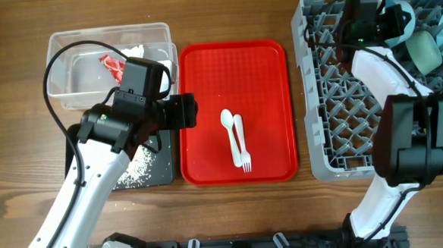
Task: Sort waste into correct bins and load items into the dishwasher rack
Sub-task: 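Grasp the light-blue bowl with the right gripper and place it in the rack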
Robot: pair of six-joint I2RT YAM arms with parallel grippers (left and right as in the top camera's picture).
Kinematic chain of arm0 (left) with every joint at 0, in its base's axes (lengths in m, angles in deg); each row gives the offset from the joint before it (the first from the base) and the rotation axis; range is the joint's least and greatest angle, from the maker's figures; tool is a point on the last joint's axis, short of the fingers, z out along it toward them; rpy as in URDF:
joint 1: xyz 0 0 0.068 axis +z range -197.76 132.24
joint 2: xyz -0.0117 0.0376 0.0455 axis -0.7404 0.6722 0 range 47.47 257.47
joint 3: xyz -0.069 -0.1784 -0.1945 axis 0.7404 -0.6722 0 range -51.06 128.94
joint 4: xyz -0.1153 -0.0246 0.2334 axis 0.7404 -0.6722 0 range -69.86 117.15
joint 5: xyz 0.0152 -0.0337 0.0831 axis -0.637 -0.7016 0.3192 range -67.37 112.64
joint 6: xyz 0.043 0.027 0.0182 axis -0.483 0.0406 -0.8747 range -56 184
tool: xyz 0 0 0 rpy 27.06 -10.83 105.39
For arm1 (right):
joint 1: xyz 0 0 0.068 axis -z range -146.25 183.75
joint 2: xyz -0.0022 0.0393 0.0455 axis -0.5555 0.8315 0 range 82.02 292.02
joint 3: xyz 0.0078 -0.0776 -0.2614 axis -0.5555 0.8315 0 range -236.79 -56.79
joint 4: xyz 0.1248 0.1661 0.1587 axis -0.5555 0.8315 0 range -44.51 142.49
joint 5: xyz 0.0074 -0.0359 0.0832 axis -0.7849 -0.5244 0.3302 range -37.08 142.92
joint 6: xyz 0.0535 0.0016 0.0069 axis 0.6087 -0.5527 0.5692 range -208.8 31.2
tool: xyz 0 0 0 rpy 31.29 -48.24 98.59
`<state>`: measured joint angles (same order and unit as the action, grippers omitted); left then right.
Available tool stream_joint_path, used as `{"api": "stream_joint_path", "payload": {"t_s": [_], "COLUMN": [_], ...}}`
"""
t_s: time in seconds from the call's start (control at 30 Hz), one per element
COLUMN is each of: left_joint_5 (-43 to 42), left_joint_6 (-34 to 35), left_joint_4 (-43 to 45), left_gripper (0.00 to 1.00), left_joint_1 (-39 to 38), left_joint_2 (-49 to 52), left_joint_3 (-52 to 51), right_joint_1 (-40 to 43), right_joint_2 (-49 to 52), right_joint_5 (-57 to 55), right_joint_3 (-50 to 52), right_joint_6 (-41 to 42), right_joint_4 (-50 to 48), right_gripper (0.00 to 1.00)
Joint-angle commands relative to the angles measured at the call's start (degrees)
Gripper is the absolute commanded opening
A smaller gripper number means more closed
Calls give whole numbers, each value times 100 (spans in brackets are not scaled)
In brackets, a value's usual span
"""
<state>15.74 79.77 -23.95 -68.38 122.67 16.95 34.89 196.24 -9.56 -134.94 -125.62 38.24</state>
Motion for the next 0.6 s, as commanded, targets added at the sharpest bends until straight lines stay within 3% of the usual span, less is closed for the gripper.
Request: {"api": "stream_joint_path", "payload": {"t_s": [0.0,0.27,0.43,0.57], "left_joint_5": [-9,-9,-9,-9], "left_joint_6": [-26,-26,-26,-28], "left_joint_4": [0,0,0,0], "left_gripper": [82,82,82,83], "left_joint_1": [24,24,24,24], "left_joint_2": [2,2,2,2], "left_joint_3": [15,15,15,15], "right_joint_1": [-184,-586,-748,-767], "right_joint_2": [164,164,118,-271], "right_joint_5": [251,251,254,855], "right_joint_3": [-11,-11,-13,-13], "right_joint_6": [256,1069,1784,1908], "right_joint_4": [133,1239,2153,2546], "right_gripper": [4,5,32,47]}}
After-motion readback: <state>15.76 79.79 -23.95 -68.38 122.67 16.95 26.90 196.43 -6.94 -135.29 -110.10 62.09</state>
